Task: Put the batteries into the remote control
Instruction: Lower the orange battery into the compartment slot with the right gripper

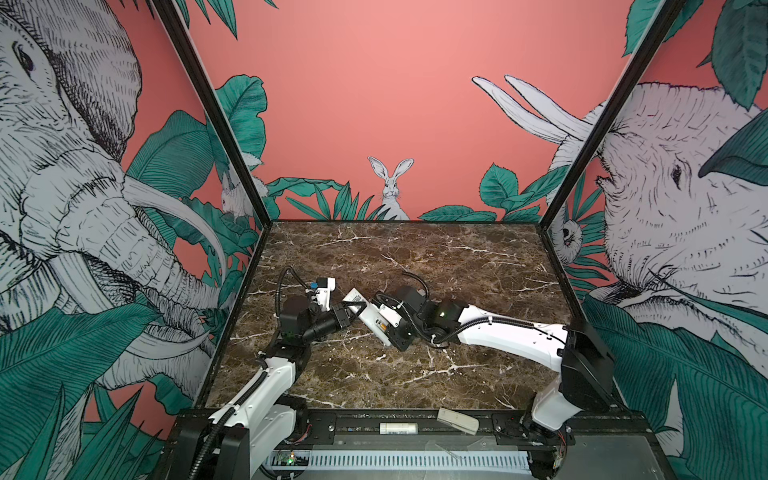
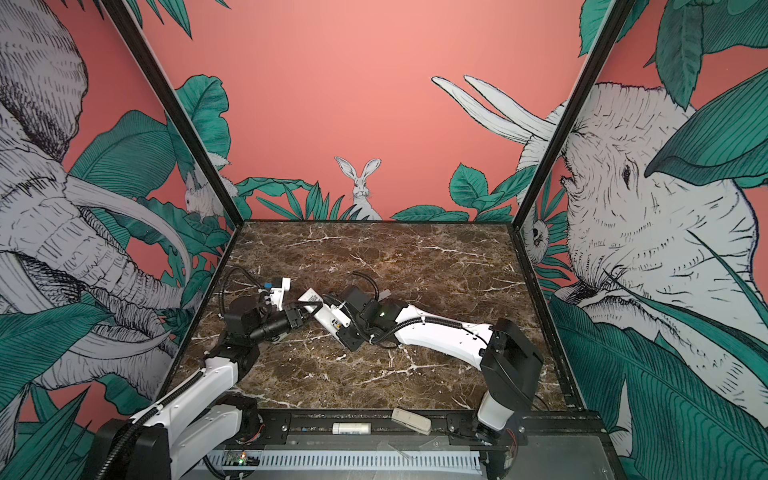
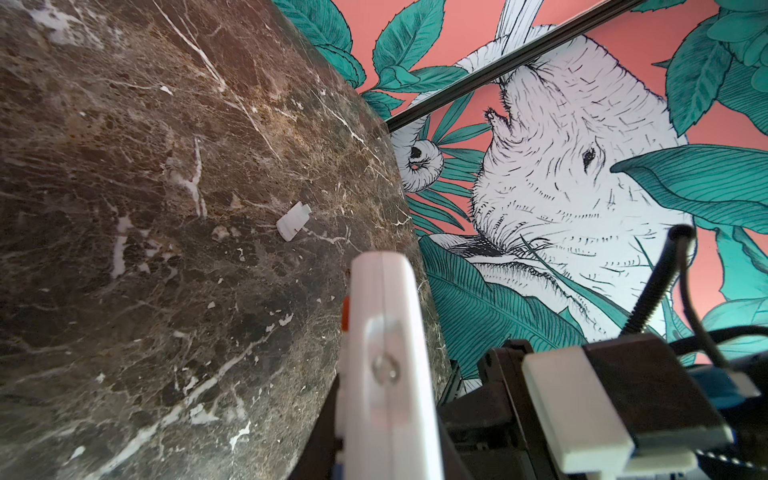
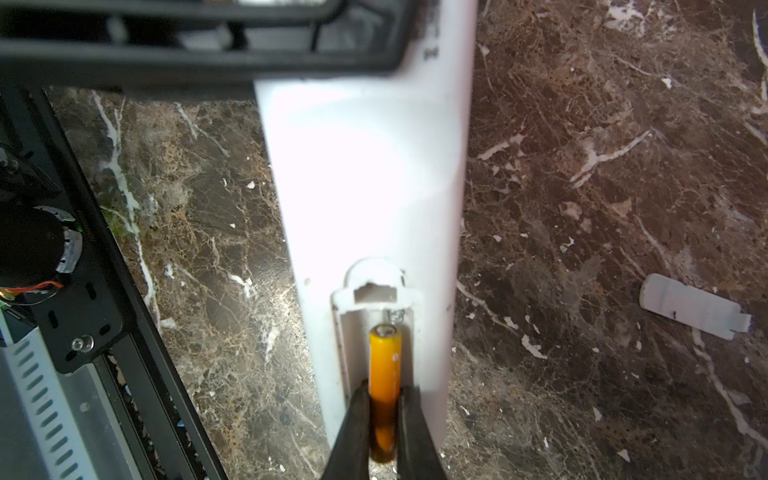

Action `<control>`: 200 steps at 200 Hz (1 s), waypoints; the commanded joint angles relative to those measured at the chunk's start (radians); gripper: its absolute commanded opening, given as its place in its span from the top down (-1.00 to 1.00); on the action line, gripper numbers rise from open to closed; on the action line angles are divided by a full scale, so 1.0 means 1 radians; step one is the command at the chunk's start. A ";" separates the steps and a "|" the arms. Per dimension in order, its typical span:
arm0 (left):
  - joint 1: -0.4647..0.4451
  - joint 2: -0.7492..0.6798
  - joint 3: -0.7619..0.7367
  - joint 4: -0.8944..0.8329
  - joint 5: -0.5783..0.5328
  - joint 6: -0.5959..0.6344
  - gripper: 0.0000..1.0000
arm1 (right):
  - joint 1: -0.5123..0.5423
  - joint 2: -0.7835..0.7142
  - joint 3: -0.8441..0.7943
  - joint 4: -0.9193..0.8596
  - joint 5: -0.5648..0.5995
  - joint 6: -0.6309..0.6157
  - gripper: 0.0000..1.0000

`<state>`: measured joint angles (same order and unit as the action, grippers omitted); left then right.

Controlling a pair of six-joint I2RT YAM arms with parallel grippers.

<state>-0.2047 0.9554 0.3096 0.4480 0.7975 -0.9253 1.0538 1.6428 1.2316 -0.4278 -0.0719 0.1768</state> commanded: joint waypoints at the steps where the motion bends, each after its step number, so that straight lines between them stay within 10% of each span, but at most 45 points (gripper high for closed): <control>1: 0.005 -0.017 0.039 0.090 0.096 -0.066 1.00 | 0.004 0.029 0.023 -0.018 0.045 -0.012 0.80; 100: 0.025 -0.021 0.046 0.006 0.047 -0.021 1.00 | 0.013 0.028 0.043 -0.062 0.044 -0.028 0.54; 200: 0.036 -0.013 0.045 -0.005 0.050 -0.009 1.00 | 0.015 0.046 0.058 -0.059 0.043 -0.035 0.78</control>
<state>-0.1730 0.9585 0.3210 0.4019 0.8040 -0.9207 1.0626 1.6707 1.2724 -0.4736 -0.0368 0.1486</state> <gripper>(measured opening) 0.216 0.123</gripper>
